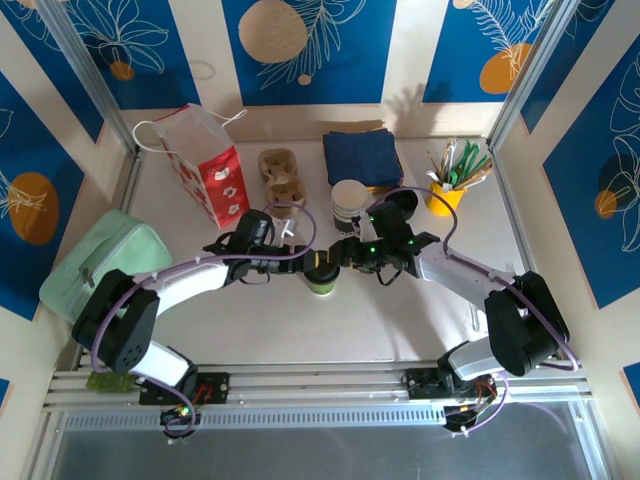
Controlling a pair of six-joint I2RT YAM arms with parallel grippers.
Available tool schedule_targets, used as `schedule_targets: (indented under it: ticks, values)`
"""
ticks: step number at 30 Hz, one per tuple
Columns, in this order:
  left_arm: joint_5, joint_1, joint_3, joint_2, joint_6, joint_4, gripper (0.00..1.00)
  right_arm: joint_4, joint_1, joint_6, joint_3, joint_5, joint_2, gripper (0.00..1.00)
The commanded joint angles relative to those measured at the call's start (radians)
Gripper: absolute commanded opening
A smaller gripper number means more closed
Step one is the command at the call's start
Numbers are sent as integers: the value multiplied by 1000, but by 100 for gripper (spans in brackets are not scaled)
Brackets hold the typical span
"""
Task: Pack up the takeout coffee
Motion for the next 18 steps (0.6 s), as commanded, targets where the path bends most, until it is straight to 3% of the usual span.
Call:
schedule_targets:
  ticks: [1,18]
  values:
    - [-56,-8,-20,14,31,-114,68,-92,13,4,-58,63,25,55]
    - [-14,-11,60,-36,7,-107,68,-121,33,8,99,21,40,56]
